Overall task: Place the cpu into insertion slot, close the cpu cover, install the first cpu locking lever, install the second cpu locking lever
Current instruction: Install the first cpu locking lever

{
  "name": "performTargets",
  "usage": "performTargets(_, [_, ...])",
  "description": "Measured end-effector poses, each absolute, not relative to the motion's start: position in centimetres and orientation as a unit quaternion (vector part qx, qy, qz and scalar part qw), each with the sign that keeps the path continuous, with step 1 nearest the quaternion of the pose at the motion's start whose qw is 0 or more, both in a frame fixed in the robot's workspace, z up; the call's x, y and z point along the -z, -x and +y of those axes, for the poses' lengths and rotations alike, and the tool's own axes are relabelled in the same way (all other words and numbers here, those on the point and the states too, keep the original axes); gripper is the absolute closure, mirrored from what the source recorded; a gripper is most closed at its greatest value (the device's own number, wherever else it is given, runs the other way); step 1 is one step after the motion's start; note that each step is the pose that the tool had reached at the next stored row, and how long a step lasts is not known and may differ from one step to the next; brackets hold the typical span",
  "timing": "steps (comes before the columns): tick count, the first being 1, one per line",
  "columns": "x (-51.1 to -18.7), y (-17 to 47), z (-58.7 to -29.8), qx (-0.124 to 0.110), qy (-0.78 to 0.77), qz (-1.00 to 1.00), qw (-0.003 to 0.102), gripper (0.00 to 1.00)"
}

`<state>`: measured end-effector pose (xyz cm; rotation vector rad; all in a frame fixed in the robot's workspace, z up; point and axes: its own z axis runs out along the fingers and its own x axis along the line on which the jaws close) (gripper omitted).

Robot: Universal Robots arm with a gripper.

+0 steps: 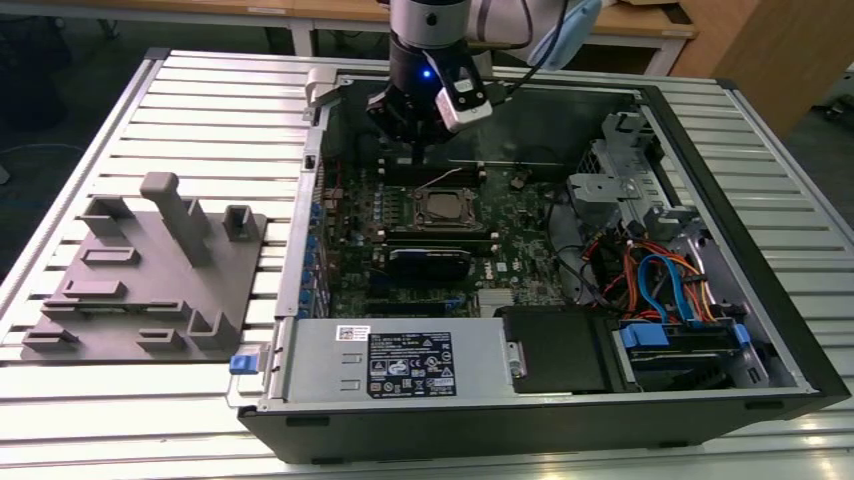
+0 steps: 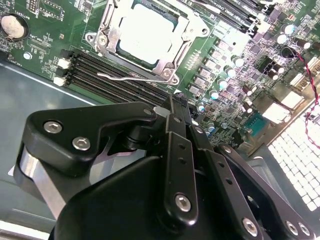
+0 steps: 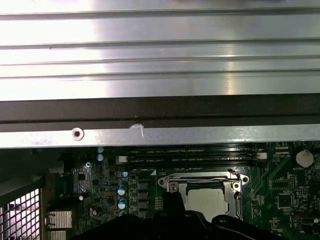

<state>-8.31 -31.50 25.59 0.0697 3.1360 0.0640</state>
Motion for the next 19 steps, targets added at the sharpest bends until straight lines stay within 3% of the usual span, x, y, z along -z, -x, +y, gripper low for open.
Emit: performTargets(19, [-25.59,8.37,-31.50,-0.020,-0.022,1.000,0.002,0.90])
